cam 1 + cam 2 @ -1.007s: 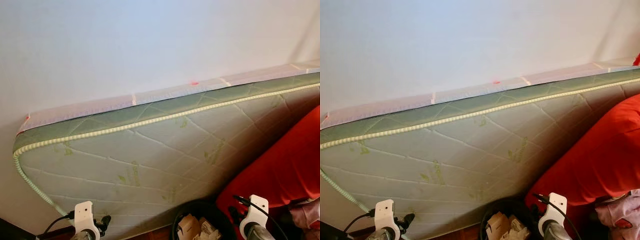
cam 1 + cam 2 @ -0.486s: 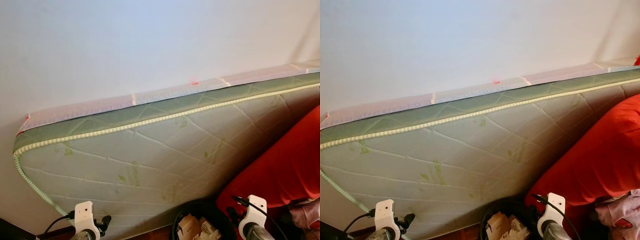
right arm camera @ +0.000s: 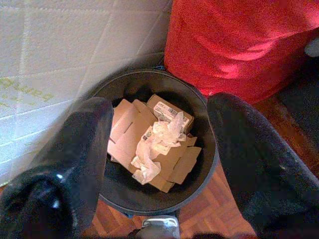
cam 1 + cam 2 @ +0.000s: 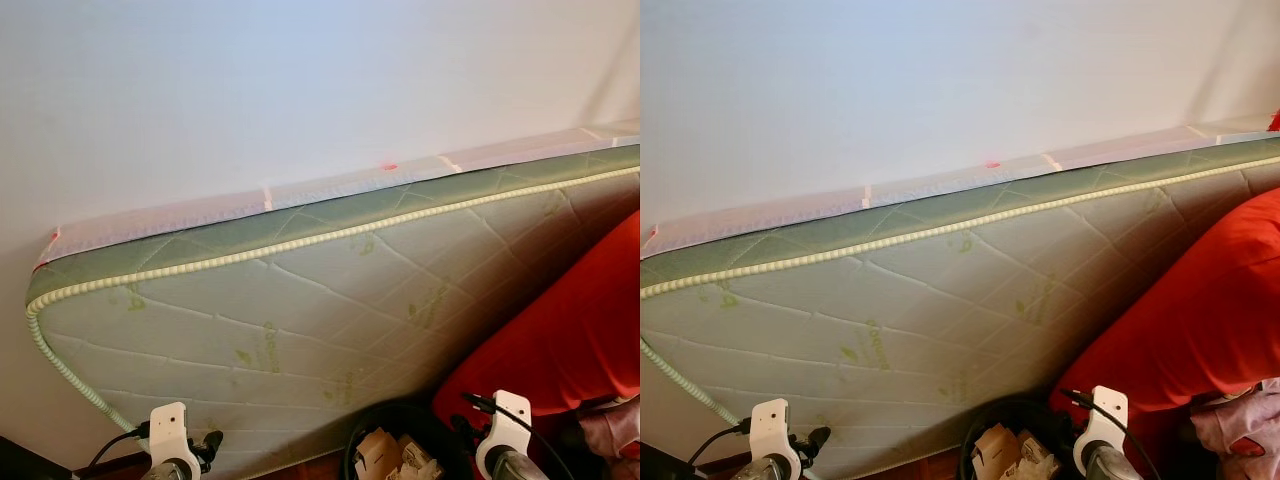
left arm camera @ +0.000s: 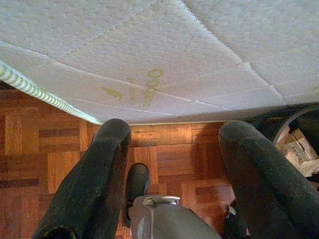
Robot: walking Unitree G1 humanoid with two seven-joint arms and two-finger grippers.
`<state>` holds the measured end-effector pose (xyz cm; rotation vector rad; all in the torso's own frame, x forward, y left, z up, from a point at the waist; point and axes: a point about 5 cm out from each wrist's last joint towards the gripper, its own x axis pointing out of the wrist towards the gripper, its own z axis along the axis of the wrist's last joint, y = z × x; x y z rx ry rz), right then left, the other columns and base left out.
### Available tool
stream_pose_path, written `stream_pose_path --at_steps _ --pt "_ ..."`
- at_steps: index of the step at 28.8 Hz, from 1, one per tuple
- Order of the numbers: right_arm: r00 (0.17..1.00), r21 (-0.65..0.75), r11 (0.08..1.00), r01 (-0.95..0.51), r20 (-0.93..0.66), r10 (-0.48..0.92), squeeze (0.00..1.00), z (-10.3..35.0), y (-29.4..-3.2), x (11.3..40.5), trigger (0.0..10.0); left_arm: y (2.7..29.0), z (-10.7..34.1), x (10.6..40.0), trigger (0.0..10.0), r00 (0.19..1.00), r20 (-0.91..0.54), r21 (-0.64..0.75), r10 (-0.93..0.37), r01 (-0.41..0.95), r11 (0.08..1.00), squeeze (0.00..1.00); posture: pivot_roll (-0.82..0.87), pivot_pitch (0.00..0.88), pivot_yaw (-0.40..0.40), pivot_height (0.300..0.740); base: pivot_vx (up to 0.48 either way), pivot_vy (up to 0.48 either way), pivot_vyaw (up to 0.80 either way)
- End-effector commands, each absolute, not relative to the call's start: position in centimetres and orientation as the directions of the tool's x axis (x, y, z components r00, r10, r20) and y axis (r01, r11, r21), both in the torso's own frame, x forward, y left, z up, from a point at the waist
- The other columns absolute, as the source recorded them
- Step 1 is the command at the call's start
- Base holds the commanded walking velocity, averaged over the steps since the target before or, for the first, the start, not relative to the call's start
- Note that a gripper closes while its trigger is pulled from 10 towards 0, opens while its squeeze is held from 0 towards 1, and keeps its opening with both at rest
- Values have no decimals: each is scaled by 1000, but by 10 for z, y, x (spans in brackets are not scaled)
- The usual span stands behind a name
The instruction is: Clean up the room
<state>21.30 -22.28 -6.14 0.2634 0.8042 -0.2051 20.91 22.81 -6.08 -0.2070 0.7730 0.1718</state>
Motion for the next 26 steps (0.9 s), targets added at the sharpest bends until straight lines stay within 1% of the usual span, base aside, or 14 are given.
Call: stream_pose_path --at_steps 1,9,26 --pt "667 149 949 278 -741 -79 0 -63 -224 210 10000 227 -65 202 10000 681 -729 -119 70 -226 967 0 112 0 -16 740 0 0 0" --pt "667 150 953 263 -742 -67 0 -63 -223 210 10000 227 -65 202 10000 681 -729 -120 69 -226 967 0 112 0 -17 740 0 0 0" --pt "667 155 947 283 -741 -78 0 -63 -224 210 10000 227 -65 203 10000 683 -727 -121 70 -229 966 0 113 0 -18 740 -264 0 0"
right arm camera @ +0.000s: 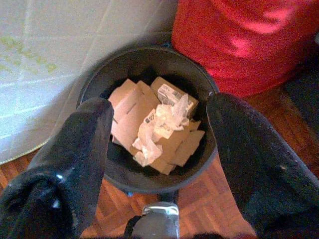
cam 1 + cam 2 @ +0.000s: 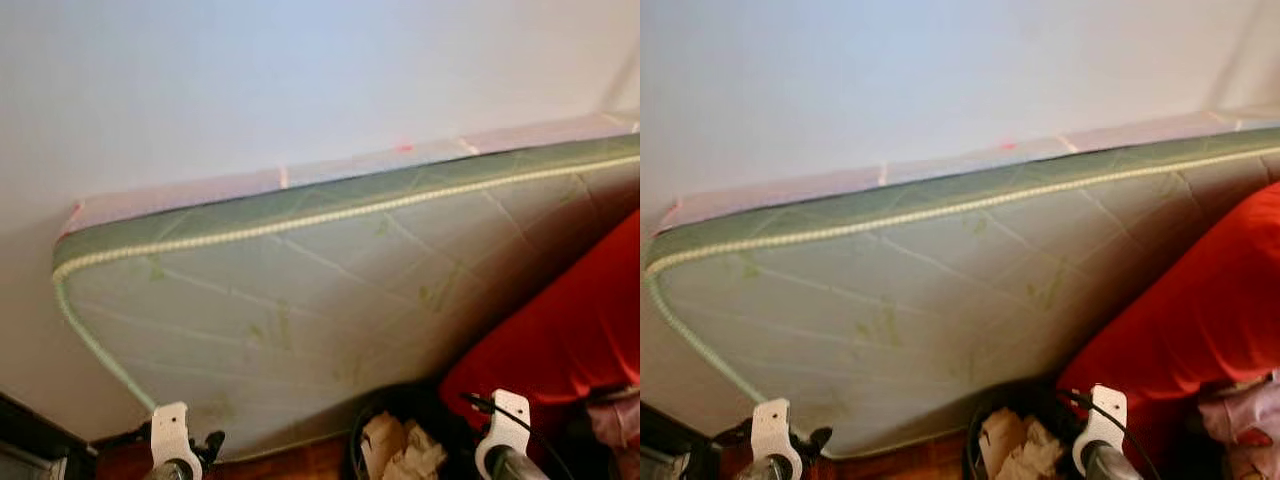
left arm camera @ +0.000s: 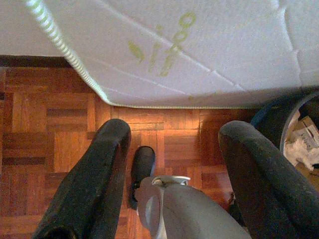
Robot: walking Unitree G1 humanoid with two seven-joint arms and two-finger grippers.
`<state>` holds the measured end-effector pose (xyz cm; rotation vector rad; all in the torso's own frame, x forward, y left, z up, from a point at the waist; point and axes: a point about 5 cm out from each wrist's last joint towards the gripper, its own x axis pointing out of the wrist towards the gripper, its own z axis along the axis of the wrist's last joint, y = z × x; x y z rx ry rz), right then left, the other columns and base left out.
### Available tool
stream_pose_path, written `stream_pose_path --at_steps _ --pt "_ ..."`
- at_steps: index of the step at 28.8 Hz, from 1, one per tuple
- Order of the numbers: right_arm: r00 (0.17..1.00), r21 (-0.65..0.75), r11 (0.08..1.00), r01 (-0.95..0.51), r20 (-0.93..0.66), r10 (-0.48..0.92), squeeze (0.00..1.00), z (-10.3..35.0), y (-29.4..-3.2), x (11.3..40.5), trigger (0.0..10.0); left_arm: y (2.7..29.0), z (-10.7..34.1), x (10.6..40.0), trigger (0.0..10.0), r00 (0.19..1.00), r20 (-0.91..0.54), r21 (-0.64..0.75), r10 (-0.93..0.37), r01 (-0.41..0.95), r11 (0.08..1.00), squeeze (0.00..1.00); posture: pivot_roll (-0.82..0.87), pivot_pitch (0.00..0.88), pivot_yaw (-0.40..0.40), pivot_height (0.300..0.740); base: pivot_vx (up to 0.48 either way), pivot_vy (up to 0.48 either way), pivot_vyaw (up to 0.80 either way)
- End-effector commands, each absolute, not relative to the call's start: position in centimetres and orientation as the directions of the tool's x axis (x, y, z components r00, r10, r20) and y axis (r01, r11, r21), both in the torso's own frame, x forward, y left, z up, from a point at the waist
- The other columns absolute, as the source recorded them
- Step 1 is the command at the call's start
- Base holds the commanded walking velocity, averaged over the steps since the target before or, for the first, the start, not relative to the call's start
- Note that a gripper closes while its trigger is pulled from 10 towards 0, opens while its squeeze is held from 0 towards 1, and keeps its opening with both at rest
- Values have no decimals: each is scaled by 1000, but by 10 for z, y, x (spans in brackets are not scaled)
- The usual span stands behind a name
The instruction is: Clean up the room
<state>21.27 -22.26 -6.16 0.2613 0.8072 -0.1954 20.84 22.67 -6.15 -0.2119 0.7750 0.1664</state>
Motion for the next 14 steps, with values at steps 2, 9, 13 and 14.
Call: stream_pose_path --at_steps 2,9,13,14 --pt "667 156 946 284 -741 -78 0 -63 -224 210 10000 227 -65 203 10000 683 -727 -121 71 -229 966 0 113 0 -16 740 -264 0 0" --pt "669 158 948 278 -740 -73 0 -63 -223 211 10000 227 -64 203 10000 684 -726 -119 71 -227 967 0 112 0 -16 740 -265 0 0" --pt "670 161 946 282 -739 -74 0 -63 -223 211 10000 228 -64 204 10000 684 -726 -119 71 -227 967 0 113 0 -15 740 -265 0 0" --pt "670 161 946 283 -739 -74 0 -63 -223 211 10000 228 -64 204 10000 684 -726 -119 71 -227 967 0 112 0 -15 740 -262 0 0"
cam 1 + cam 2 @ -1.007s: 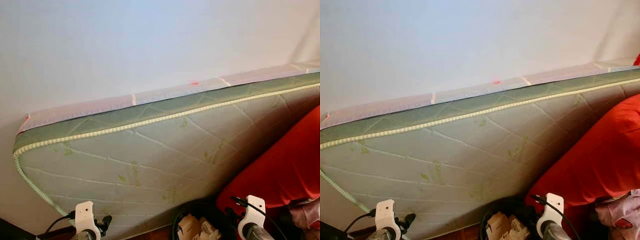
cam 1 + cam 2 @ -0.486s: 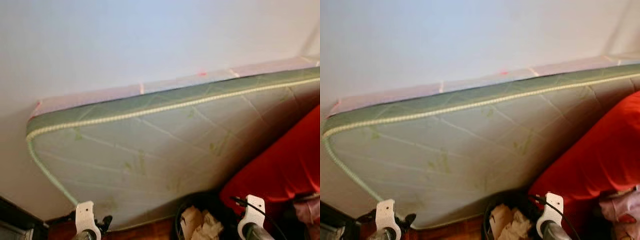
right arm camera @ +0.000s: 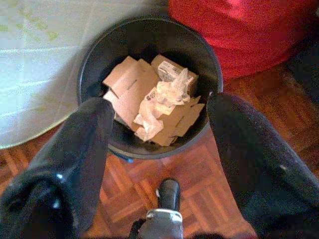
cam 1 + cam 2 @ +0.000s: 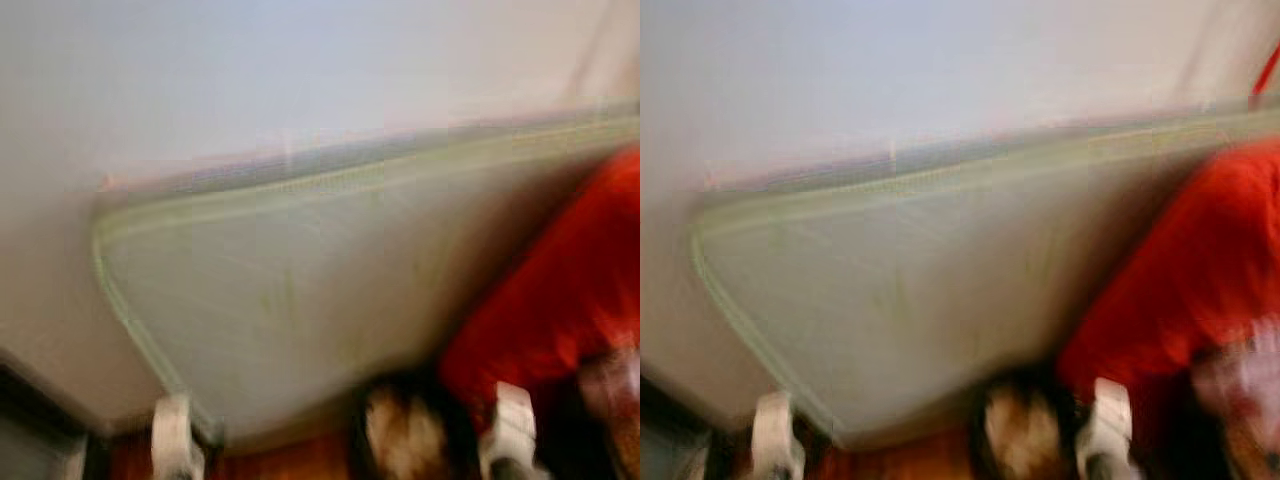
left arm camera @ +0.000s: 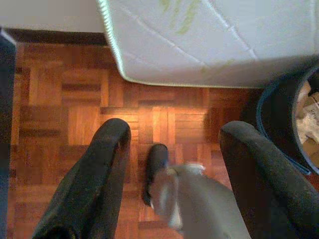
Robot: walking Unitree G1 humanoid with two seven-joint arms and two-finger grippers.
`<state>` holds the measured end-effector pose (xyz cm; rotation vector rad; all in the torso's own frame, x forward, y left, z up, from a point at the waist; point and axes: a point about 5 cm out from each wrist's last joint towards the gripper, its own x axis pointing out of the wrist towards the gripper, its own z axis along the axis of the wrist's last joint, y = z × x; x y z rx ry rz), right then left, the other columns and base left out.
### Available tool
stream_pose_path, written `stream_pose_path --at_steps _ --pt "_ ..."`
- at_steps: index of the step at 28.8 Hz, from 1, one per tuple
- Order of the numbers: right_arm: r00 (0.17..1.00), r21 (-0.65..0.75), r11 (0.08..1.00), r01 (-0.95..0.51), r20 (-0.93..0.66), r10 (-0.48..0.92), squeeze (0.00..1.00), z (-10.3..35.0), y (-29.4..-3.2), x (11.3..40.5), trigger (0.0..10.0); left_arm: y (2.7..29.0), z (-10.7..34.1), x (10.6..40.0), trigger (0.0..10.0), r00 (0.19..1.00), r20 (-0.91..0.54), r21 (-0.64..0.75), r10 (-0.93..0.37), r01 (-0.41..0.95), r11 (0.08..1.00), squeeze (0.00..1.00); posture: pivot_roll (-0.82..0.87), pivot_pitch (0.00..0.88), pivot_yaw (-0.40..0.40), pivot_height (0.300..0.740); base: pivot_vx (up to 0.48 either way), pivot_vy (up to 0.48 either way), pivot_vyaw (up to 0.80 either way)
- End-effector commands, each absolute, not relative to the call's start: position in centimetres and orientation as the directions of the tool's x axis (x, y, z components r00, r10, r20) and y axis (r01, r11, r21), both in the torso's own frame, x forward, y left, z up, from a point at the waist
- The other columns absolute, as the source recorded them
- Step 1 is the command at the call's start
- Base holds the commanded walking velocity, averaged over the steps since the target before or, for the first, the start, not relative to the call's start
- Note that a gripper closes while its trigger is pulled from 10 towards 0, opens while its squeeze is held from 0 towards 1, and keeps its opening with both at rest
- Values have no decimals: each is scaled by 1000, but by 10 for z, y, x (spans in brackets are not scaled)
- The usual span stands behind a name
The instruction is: Clean up the room
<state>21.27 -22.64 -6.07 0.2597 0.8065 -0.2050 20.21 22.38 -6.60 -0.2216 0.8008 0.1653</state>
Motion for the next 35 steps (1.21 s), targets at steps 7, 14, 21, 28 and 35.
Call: stream_pose_path --at_steps 7,14,21,28,35 --pt "671 163 944 287 -738 -76 0 -62 -223 211 10000 228 -64 204 10000 686 -725 -120 71 -227 966 0 112 0 -15 740 -264 0 0" --pt "671 164 944 285 -737 -74 0 -62 -223 212 10000 228 -64 205 10000 686 -723 -117 75 -228 967 0 112 0 -14 740 -187 0 0" --pt "668 168 940 296 -740 -78 0 -62 -223 212 10000 228 -63 205 10000 687 -722 -118 75 -230 966 0 110 0 -13 740 0 0 0" --pt "656 163 945 282 -752 -65 0 -63 -222 211 10000 228 -63 206 10000 685 -726 -109 62 -204 973 0 110 0 -14 740 0 0 -657" --pt "674 167 944 283 -736 -72 0 -62 -223 213 10000 228 -63 206 10000 686 -725 -104 66 -203 974 0 109 0 -14 740 0 -364 -110"
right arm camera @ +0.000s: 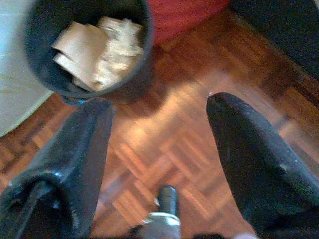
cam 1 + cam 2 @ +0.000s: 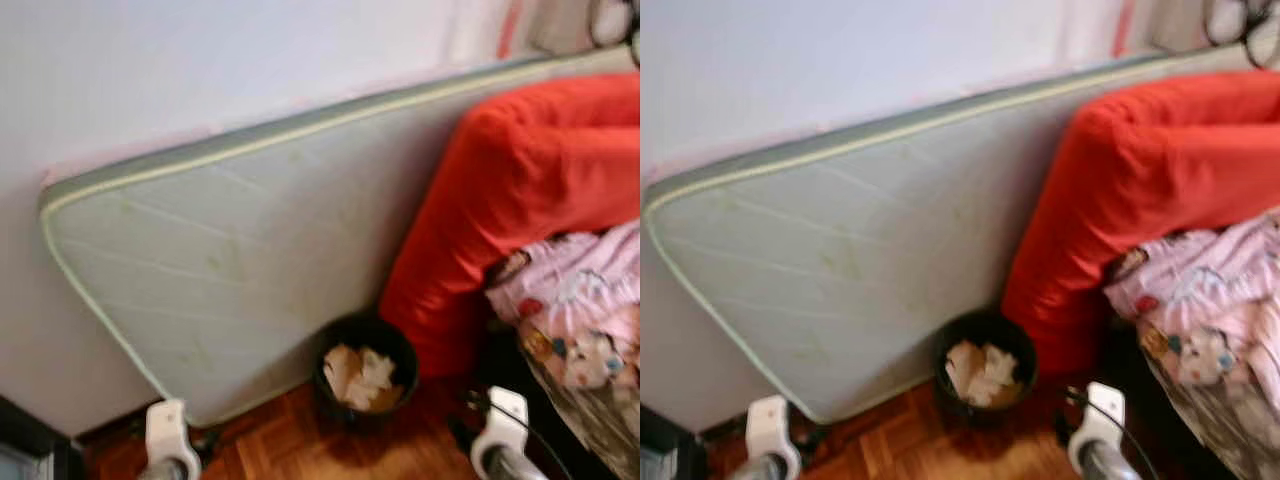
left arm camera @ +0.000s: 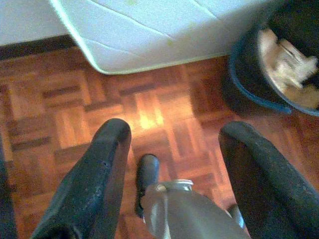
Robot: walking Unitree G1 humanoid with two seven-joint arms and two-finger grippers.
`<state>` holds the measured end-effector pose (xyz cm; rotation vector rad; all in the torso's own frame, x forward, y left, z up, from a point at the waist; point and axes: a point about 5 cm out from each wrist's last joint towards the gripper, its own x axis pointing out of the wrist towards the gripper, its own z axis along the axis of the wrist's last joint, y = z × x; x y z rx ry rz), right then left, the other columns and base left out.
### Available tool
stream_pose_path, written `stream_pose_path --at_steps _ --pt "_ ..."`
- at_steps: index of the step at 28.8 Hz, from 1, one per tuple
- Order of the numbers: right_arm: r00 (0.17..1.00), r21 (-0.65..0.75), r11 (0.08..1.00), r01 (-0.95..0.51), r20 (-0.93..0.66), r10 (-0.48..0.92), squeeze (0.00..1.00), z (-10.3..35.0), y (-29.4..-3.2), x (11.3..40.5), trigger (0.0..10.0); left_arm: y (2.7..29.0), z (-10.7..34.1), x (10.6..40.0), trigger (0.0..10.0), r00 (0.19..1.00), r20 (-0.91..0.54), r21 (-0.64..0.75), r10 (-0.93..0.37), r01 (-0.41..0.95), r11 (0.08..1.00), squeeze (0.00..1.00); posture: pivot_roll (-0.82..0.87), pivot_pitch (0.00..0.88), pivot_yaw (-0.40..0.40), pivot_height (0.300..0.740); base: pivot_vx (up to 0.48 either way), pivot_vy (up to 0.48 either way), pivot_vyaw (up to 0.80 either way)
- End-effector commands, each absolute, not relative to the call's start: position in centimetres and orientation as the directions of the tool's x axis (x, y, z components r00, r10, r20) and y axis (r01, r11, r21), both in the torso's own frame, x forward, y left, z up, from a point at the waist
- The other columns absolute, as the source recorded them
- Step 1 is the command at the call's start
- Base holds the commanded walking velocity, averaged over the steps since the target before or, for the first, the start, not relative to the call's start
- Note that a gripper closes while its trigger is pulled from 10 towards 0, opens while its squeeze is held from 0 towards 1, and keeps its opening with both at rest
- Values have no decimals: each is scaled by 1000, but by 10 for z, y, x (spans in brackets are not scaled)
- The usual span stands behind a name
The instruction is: Clean up the room
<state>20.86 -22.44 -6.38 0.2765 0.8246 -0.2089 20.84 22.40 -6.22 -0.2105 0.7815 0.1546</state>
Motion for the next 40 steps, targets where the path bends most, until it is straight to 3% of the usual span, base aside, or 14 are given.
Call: stream_pose_path --at_steps 1,40 --pt "673 167 944 285 -736 -72 0 -62 -223 213 10000 228 -63 206 10000 686 -725 -103 66 -203 974 0 109 0 -14 740 0 -405 0" --pt "665 154 945 287 -742 -81 0 -64 -223 209 10000 228 -65 203 10000 681 -730 -107 56 -195 975 0 98 0 -10 740 0 -407 -319"
